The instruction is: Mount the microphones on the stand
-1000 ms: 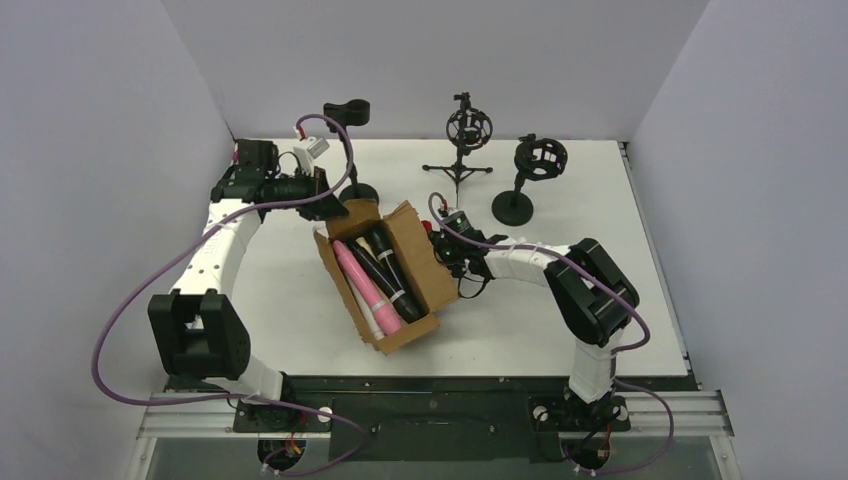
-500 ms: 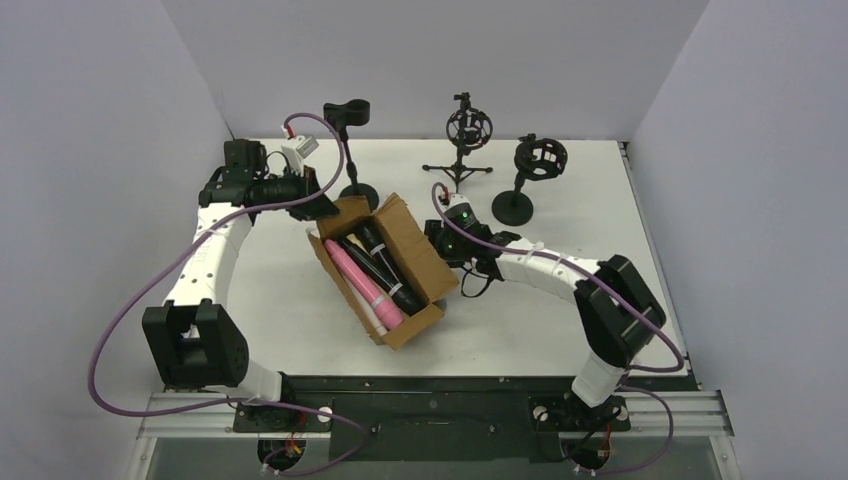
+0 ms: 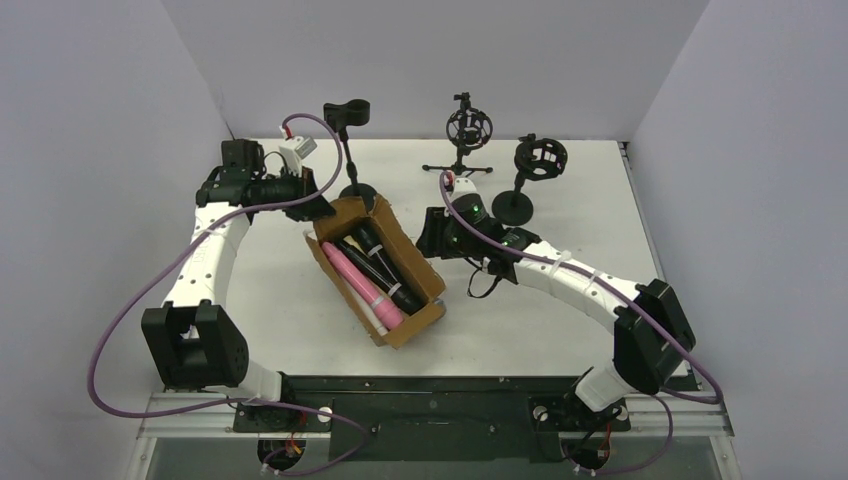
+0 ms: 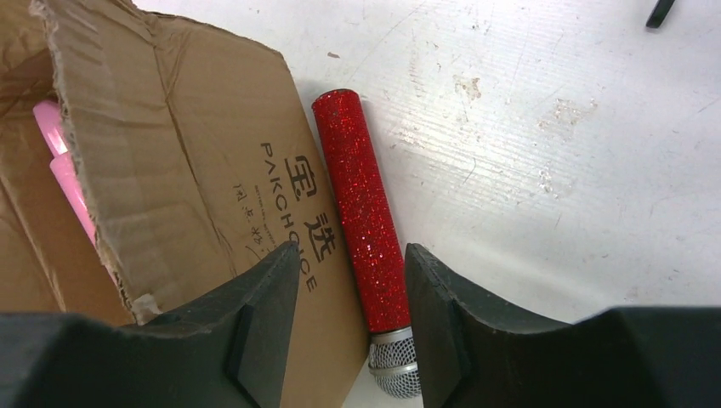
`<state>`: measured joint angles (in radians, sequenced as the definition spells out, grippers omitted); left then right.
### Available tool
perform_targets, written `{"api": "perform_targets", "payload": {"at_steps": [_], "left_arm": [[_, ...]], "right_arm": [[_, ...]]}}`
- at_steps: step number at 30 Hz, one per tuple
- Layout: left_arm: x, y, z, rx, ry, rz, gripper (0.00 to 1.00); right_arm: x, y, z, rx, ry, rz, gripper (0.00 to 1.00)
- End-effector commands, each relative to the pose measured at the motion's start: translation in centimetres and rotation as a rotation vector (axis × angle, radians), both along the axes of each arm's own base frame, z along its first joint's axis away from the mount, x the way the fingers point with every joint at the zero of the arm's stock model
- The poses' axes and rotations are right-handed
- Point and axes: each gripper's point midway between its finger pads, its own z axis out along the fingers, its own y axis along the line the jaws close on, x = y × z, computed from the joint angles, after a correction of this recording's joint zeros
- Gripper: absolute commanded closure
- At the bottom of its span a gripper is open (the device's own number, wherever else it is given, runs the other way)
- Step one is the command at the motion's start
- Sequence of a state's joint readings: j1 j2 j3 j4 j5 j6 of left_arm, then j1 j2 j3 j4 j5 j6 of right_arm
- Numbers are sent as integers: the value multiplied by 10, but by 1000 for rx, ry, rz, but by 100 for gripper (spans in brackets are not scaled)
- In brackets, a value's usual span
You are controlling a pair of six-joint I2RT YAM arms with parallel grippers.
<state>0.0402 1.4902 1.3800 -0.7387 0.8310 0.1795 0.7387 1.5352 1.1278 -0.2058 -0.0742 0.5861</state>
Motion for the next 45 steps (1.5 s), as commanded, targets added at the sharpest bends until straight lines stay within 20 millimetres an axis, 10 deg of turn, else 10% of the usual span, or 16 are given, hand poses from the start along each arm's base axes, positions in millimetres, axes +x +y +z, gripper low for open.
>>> {"api": "perform_targets", "payload": {"at_steps": [1,8,16,26,32,37,40,45], "left_arm": [[4,-3,49,-20,-141,-30,100],[-2,-3,55,-16,-165,-40,100],[1,5,52,22,-153,-38,100],[24,17,52,65,-189,-4,100],[24,12,62,36,-214,-16,100],[17,10,56,26,-196,-29,100],[13,9,54,25,-195,-36,100],[10,7,56,12,-194,-46,100]], "right_arm": [[-7,-16,15,-24,-48,-9,55],[-18,-49,-36,-97,42,-55,63],[-41,-37,-94,-171,162,15,83],[-63,-13,-108,-268,172,142,92],[-60,-29,-88,-316,97,98,83],[-21,-75,-17,-256,-41,-109,64],[-24,-61,47,-192,-200,-123,53],[-46,-14,96,-213,-323,8,49]]}}
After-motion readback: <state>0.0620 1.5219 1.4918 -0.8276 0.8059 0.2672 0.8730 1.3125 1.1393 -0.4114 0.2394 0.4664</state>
